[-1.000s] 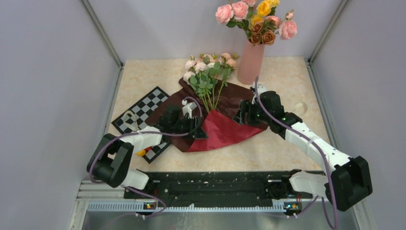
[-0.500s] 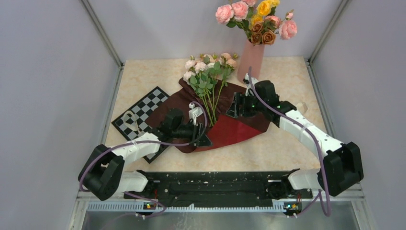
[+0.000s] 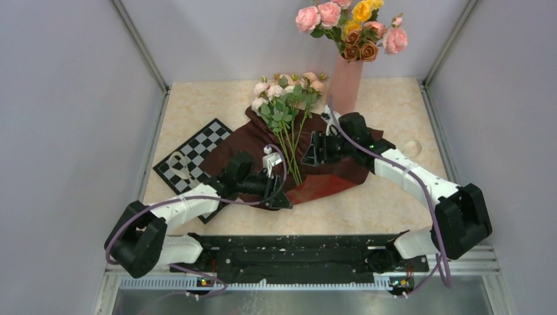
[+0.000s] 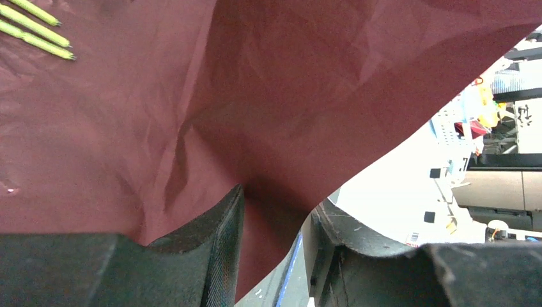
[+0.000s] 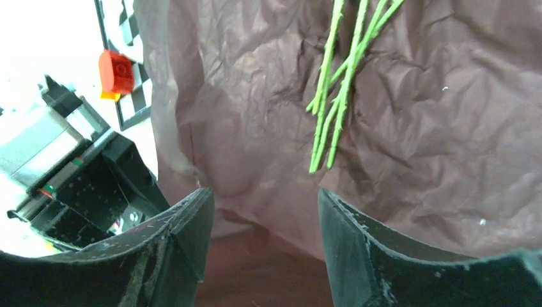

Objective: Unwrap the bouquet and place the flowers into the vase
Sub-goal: Unfold the wrapping paper at the center of the board.

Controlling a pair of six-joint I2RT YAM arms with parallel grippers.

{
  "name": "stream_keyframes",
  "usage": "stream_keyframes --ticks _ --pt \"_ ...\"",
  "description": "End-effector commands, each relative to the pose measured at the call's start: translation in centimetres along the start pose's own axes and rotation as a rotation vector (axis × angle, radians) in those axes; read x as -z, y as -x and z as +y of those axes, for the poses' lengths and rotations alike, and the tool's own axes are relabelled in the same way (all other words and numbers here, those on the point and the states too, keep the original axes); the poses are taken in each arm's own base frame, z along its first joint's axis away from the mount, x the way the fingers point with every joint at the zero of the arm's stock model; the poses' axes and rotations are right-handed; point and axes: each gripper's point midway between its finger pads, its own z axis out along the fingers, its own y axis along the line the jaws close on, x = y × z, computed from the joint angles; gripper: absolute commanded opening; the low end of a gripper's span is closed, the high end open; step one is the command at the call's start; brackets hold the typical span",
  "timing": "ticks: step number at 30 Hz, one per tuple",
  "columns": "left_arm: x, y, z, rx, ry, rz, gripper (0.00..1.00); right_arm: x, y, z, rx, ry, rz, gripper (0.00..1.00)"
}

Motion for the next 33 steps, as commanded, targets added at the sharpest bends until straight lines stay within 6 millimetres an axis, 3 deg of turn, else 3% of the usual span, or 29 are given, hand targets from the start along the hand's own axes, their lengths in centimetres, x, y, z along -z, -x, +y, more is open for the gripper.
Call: stream_keyframes --ticks 1,6,9,14,18,22,33 --pt "0.5 0.0 -1.9 -0.033 -0.069 0.002 0.43 -1.0 -3.0 1.1 -0.009 0.041 0.052 0.6" --pt "1.2 0.5 -3.5 -0.033 -0.095 -0.023 0.53 -1.7 -9.0 1.3 -0.07 0.062 0.154 0.54" --pt "1.9 1.4 -4.9 -0.059 -0.118 -0.059 0.66 -1.7 -12.0 1.4 -0.075 0.057 0.208 0.53" --pt "2.7 3.5 -6.5 -0.095 -0.122 -0.147 0.8 -1.3 -15.1 1.5 -0.083 0.053 0.258 0.53" --pt "2.1 3.7 -3.6 -0.036 0.0 -0.189 0.81 -1.3 -16.7 1.5 -0.095 0.05 0.279 0.52" --pt "0.9 2.3 -0.7 0.054 0.071 -0.182 0.79 -1.4 -18.0 1.4 -0.104 0.043 0.297 0.52" --pt "-1.5 -1.3 2.4 0.134 0.141 -0.125 0.8 -1.3 -19.9 0.5 -0.116 0.01 0.319 0.52"
